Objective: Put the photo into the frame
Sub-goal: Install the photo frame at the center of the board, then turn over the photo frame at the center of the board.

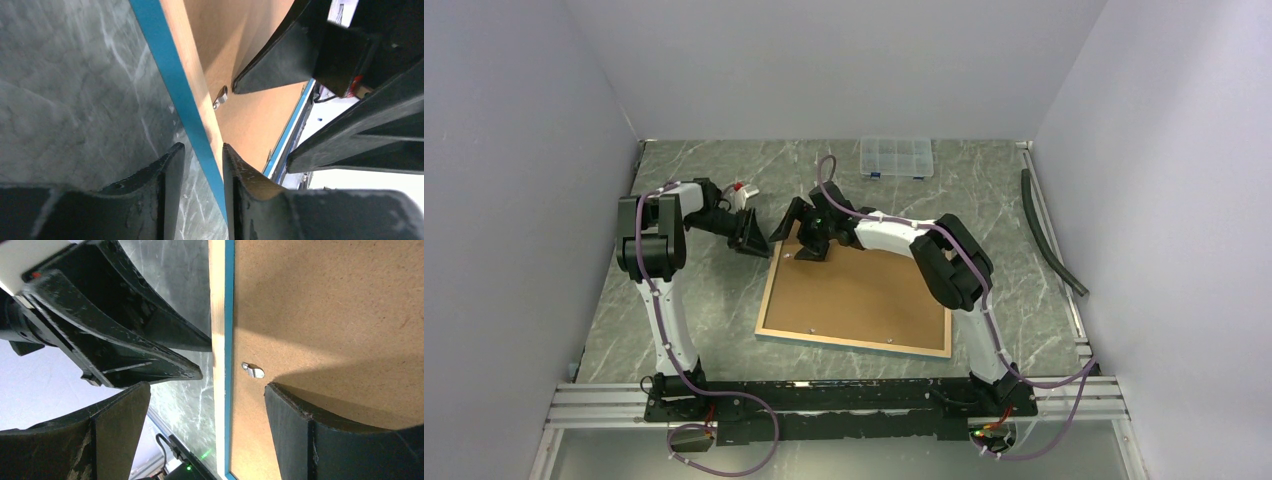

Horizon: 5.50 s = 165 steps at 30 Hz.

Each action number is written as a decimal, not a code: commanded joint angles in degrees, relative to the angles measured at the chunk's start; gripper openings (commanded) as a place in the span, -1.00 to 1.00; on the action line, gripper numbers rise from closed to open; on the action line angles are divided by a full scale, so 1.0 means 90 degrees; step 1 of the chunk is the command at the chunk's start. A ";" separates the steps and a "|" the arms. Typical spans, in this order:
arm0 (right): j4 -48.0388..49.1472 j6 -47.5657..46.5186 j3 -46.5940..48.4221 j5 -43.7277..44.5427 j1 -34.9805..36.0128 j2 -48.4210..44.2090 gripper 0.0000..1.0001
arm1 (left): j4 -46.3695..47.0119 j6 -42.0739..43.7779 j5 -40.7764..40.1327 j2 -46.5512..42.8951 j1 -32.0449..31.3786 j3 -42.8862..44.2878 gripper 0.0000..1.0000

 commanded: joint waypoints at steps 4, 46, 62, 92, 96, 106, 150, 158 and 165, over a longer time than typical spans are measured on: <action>0.0092 0.0121 0.0059 -0.0027 0.0073 -0.0048 0.77 | 0.0136 -0.0049 0.0209 -0.0101 -0.0133 0.0012 -0.16; 0.0305 0.0262 0.0541 0.0019 -0.0042 0.0609 0.73 | 0.0463 0.0131 -0.0508 0.0167 -0.0449 -0.0488 -0.46; 0.0439 0.0300 0.0783 -0.0567 0.0020 0.0755 0.71 | 0.0401 0.0175 -0.0465 0.0147 -0.0454 -0.0429 -0.47; 0.0298 -0.1284 0.2374 -0.2823 0.0007 0.1652 0.71 | 0.0332 0.0189 -0.0535 0.0105 -0.0450 -0.0359 -0.47; 0.0645 -0.1330 0.2284 -0.2985 0.0024 0.1688 0.70 | 0.0322 0.0197 -0.0543 0.0116 -0.0445 -0.0355 -0.47; -0.0076 -0.2648 0.2029 -0.2065 -0.0150 0.0676 0.78 | 0.0007 0.0258 -0.0548 -0.0157 -0.0331 -0.0196 -0.41; -0.1943 -0.5588 -0.4045 0.3331 0.3156 -0.3843 0.16 | -0.2698 0.2663 0.0033 -0.5379 0.1148 -0.0071 0.96; -0.1900 -0.5626 -0.3918 0.3330 0.3151 -0.3747 -0.61 | -0.1485 0.5024 -0.0079 -0.7293 0.0971 -0.2432 0.96; -0.2154 -0.5909 -0.3240 0.3208 0.3136 -0.3781 -0.84 | -0.1909 0.6416 -0.1048 -0.7625 -0.0071 -0.3212 0.96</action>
